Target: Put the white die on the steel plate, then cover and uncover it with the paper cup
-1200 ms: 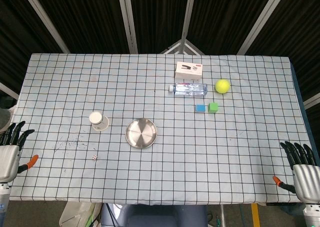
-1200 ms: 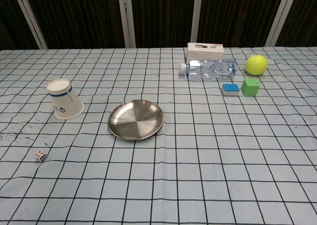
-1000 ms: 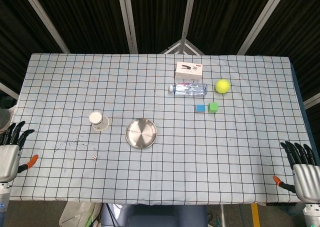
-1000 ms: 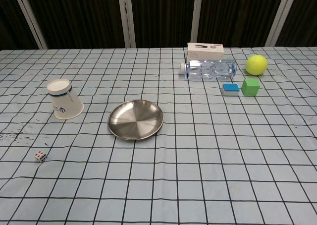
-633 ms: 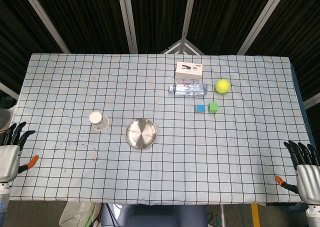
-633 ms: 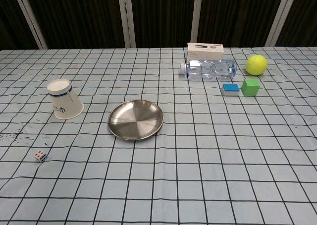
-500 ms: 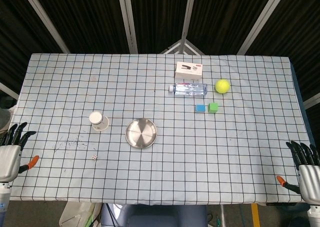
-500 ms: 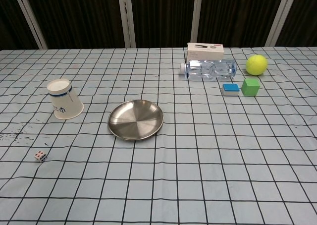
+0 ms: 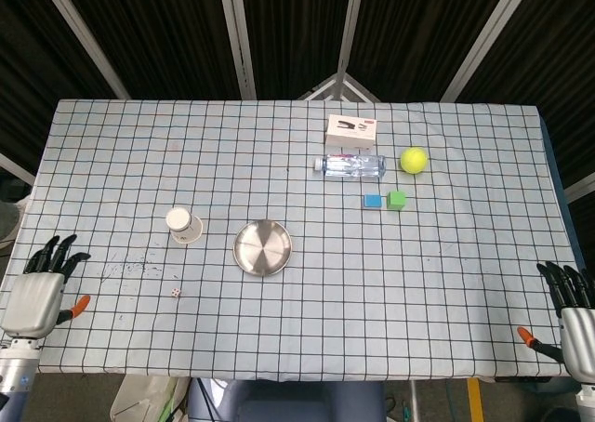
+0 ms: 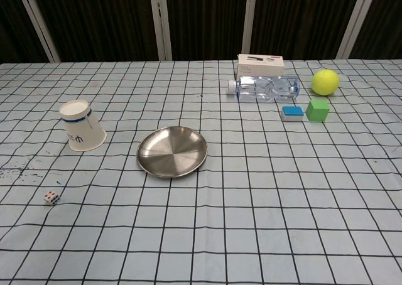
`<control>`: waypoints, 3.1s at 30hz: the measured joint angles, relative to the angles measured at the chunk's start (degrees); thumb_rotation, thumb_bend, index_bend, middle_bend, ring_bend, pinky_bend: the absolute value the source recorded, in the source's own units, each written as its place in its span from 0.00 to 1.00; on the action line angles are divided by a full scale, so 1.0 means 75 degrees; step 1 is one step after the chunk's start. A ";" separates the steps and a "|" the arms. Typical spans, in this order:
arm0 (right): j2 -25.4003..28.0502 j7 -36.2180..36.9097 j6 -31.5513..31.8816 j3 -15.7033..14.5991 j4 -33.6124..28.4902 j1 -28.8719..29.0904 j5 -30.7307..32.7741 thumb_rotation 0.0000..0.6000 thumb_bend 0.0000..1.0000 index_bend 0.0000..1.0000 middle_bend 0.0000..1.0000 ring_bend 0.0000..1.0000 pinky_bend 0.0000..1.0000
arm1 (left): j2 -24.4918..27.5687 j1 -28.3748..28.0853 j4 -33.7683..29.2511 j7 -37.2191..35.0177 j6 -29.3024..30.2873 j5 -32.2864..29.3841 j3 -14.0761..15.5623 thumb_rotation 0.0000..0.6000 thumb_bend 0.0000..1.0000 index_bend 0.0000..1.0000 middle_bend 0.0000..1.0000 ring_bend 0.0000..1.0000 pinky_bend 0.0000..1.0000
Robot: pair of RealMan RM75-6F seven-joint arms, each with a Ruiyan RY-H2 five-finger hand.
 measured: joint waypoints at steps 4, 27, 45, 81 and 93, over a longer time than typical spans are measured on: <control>0.0067 0.0111 0.0058 0.0007 -0.0045 -0.0043 0.0011 1.00 0.13 0.13 0.14 0.10 0.02 | -0.0278 -0.0305 -0.0012 0.0258 -0.0562 -0.0038 -0.0027 1.00 0.33 0.30 0.09 0.00 0.14; 0.0140 0.0443 -0.0010 0.0103 0.0059 -0.0066 0.0280 1.00 0.13 0.13 0.14 0.10 0.02 | -0.1969 -0.1935 0.0094 0.3270 -0.2811 -0.1765 -0.0446 1.00 0.34 0.38 0.11 0.00 0.14; 0.0147 0.0459 -0.0018 0.0111 0.0045 -0.0071 0.0284 1.00 0.13 0.13 0.14 0.10 0.02 | -0.2228 -0.1986 0.0397 0.3390 -0.2624 -0.1728 -0.0204 1.00 0.36 0.44 0.11 0.00 0.14; 0.0114 0.0393 -0.0098 0.0134 0.0045 -0.0057 0.0369 1.00 0.13 0.13 0.14 0.10 0.02 | -0.2216 -0.2059 0.0453 0.3314 -0.2474 -0.1751 0.0007 1.00 0.50 0.57 0.16 0.00 0.14; 0.0144 0.0403 -0.0075 0.0127 0.0020 -0.0071 0.0346 1.00 0.13 0.13 0.14 0.10 0.02 | -0.2153 -0.2009 0.0265 0.2731 -0.2245 -0.1341 -0.0015 1.00 0.53 0.58 0.17 0.00 0.14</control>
